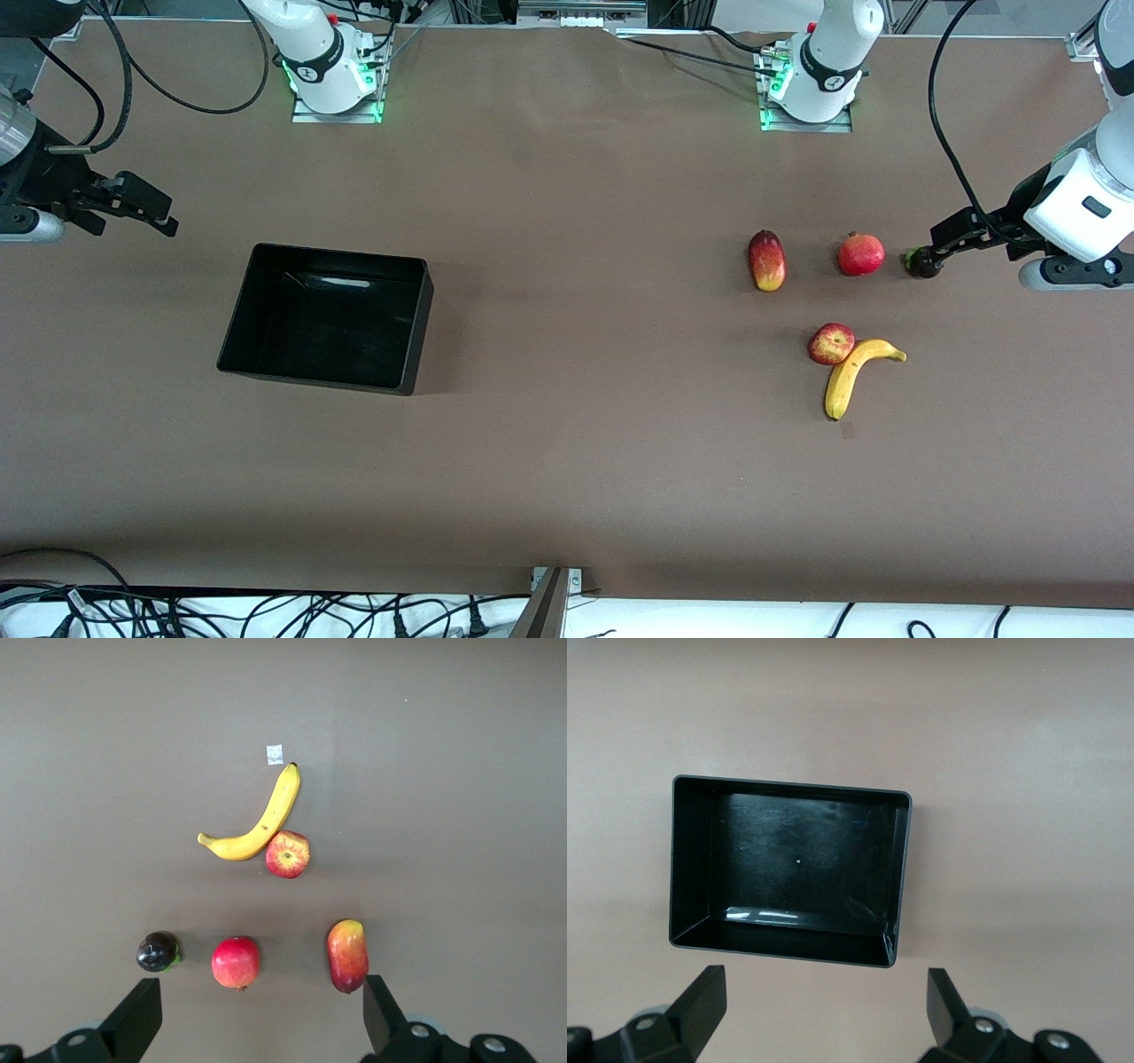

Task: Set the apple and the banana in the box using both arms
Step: 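Reach the right gripper to the black box and grip its rim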

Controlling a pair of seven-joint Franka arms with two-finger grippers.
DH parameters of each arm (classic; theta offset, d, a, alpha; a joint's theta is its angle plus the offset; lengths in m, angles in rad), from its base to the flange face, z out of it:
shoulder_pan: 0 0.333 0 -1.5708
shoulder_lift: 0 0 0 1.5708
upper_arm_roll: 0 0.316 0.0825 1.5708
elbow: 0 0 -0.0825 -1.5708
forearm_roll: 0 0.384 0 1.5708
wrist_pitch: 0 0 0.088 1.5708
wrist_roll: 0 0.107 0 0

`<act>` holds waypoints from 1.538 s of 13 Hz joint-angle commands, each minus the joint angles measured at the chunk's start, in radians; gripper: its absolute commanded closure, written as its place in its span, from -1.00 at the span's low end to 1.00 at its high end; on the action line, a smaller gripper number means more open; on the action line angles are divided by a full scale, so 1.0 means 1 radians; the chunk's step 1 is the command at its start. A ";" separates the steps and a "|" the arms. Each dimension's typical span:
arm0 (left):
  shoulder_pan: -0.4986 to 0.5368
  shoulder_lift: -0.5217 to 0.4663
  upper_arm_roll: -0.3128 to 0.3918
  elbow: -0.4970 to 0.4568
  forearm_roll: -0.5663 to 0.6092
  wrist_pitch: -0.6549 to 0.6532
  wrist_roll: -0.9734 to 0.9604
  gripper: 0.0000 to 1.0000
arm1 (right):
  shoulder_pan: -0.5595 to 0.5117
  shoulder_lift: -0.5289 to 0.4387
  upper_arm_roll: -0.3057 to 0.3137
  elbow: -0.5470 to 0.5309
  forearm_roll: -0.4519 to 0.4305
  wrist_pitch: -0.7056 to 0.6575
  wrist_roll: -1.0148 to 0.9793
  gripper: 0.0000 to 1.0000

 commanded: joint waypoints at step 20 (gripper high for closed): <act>0.004 0.013 -0.004 0.028 0.004 -0.021 -0.007 -1.00 | -0.029 0.147 -0.068 -0.490 -0.058 0.626 -0.007 -1.00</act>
